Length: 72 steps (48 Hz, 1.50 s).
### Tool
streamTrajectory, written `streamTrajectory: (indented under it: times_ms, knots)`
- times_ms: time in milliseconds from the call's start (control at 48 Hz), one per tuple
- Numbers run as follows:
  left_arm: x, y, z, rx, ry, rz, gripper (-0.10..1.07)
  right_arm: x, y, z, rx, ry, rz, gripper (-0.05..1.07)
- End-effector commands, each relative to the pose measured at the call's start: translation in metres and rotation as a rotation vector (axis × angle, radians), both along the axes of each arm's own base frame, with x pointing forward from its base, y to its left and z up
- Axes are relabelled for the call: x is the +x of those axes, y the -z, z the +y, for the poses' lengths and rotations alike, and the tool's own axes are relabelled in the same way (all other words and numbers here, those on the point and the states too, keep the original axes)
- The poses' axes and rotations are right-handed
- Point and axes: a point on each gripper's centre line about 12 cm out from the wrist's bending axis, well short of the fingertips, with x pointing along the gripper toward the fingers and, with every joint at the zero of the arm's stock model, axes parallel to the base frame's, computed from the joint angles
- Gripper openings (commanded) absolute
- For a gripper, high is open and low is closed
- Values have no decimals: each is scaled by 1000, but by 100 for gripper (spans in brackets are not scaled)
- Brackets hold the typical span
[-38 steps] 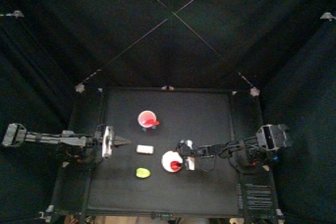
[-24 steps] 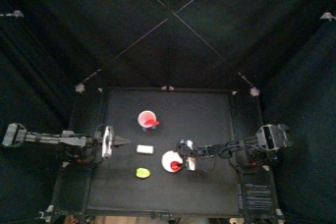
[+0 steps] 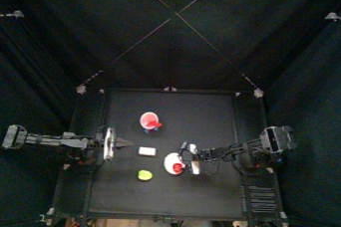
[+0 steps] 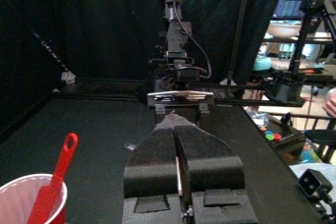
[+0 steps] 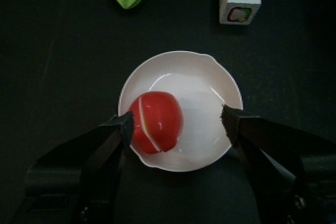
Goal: Grab apple
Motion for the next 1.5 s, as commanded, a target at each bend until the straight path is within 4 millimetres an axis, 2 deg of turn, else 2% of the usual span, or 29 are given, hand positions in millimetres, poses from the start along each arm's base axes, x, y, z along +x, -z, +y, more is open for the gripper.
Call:
streamTrajectory:
  times_ms: [0, 562, 1479]
  knots:
    - [2, -4, 0, 3, -1, -9, -2, 6, -11, 7, -2, -22, -33, 100]
    - [2, -4, 0, 3, -1, -11, -2, 25, 14, 10, -27, -34, 83, 100]
    - [2, -3, 0, 3, -1, -8, -2, 28, 22, 10, -21, -23, 109, 99]
